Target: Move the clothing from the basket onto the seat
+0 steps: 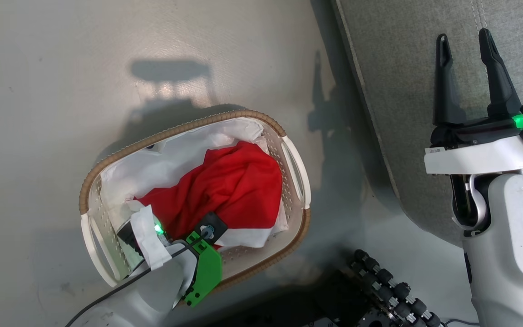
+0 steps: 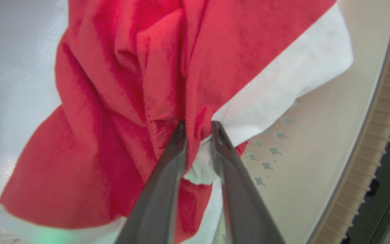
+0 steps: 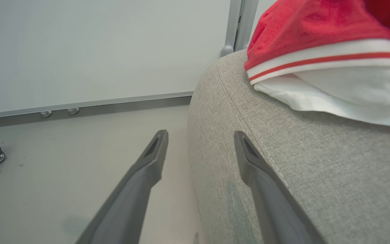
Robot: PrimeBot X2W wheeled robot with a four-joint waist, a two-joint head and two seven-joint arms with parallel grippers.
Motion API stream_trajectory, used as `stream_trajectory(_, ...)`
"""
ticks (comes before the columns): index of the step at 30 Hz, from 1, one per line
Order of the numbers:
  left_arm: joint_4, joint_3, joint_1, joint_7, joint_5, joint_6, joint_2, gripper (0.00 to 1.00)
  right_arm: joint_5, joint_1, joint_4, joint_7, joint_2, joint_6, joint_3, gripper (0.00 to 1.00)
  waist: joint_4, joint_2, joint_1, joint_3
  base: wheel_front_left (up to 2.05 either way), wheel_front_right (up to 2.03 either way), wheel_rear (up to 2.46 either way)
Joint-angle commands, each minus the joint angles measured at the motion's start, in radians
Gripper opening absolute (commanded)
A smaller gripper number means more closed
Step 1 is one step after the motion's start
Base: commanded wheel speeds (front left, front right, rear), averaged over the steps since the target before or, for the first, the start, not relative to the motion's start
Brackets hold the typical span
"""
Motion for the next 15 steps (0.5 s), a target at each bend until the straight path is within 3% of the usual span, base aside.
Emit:
stream_trajectory(1, 0.003, -0.005, 0.0, 0.009, -0.011, -0.002, 0.006, 0.0, 0.006, -0.009, 0.003, 0.0, -0.002, -0.001, 0.001, 1.0, 0.002, -0.0001, -0.0001, -0.004, 0.0, 0.0, 0.0)
stream_trajectory(15, -0.069, 0.033, 0.038, -0.106, -0.118, -0.004, 0.006, 0.0, -0.032, 0.019, 0.038, 0.0, -0.003, -0.001, -0.016, 1.0, 0.061, -0.0001, -0.0001, -0.141, 0.0, 0.0, 0.0)
